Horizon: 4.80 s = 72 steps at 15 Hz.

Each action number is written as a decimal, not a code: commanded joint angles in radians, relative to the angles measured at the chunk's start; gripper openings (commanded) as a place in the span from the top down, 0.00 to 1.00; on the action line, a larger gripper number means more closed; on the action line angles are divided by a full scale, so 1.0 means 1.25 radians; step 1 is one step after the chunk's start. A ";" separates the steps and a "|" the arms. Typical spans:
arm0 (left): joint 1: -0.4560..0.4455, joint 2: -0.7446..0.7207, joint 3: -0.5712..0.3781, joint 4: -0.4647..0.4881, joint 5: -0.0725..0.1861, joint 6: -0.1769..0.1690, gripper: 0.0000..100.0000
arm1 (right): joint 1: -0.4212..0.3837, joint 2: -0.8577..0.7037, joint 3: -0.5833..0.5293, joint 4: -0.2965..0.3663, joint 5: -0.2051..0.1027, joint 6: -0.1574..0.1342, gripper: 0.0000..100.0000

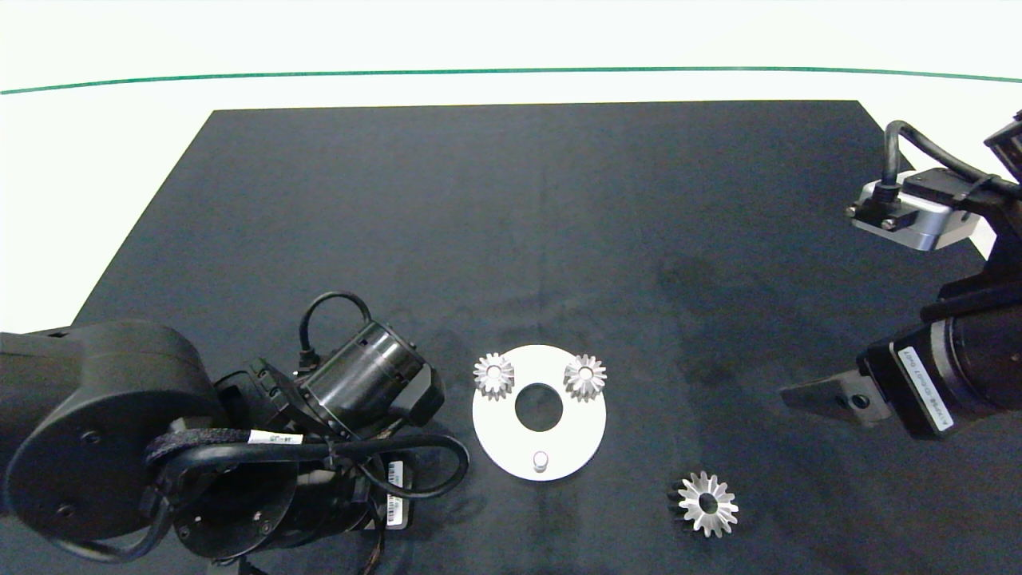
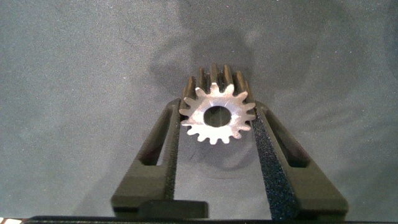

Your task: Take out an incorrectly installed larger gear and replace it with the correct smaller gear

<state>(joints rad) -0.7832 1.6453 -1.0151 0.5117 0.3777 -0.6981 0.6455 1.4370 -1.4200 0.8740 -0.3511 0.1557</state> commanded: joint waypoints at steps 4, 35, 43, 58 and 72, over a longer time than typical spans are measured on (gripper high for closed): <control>0.002 0.008 0.000 -0.001 0.003 -0.005 0.71 | 0.000 0.000 0.000 0.004 -0.001 0.001 0.00; -0.113 -0.038 -0.071 0.109 0.032 0.030 0.99 | -0.005 0.000 -0.002 0.003 -0.001 -0.001 0.00; -0.166 0.003 -0.111 0.109 0.032 0.119 0.99 | -0.062 -0.005 0.000 0.004 -0.003 -0.031 0.00; -0.194 0.053 -0.218 0.118 0.032 0.340 0.99 | -0.271 -0.038 -0.007 0.004 0.137 -0.148 0.00; -0.218 0.216 -0.415 0.137 0.030 0.502 0.99 | -0.385 -0.062 -0.013 0.004 0.195 -0.207 0.00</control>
<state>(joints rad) -1.0553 1.9074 -1.5287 0.6791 0.4128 -0.0696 0.1679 1.3609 -1.4351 0.8745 -0.1057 -0.1019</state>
